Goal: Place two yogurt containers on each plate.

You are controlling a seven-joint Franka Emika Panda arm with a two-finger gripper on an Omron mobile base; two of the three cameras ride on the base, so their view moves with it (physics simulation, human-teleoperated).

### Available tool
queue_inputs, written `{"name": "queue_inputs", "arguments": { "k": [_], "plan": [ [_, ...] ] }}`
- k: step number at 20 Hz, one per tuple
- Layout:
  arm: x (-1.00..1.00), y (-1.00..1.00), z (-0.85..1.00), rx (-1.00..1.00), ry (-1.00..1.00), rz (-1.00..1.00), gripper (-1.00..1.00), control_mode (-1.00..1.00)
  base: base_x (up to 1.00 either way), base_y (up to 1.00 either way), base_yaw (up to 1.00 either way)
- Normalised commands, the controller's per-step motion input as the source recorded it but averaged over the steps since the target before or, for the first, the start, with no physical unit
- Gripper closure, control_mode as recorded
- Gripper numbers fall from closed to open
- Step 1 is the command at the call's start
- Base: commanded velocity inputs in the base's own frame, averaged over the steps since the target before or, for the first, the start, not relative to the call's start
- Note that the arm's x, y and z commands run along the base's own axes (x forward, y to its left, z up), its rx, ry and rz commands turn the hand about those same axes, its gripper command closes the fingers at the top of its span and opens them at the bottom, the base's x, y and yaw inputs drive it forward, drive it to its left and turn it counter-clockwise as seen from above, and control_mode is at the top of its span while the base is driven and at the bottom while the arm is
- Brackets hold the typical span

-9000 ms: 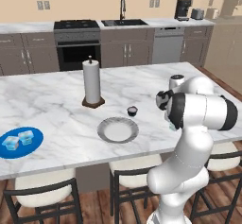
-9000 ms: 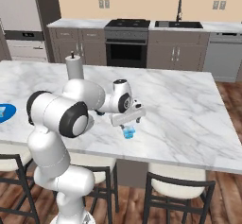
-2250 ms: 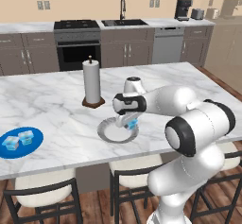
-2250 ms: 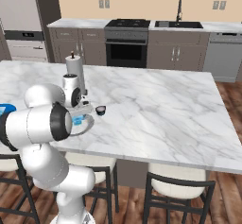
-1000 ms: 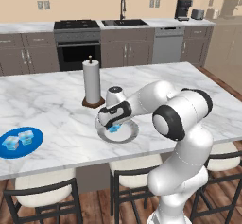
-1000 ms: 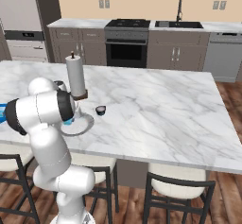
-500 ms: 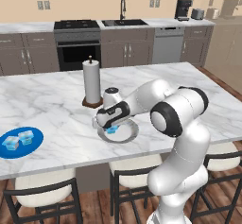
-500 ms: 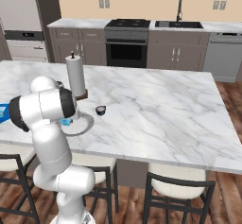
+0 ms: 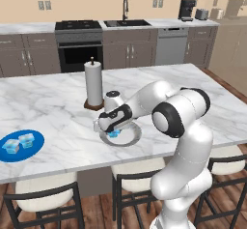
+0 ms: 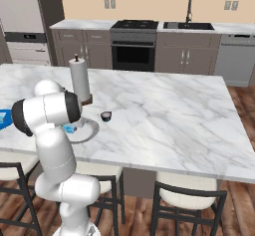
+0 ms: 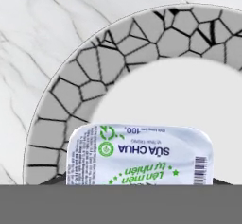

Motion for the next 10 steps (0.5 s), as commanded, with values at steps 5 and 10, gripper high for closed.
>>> {"name": "queue_inputs", "arguments": {
  "k": [5, 10],
  "plan": [
    [0.00, 0.01, -0.01, 0.00, 0.00, -0.04, -1.00, -1.00, 0.00, 0.00, 0.00],
    [0.00, 0.00, -0.03, 0.00, 0.00, -0.03, -1.00, -1.00, 0.00, 0.00, 0.00]
  ]
}}
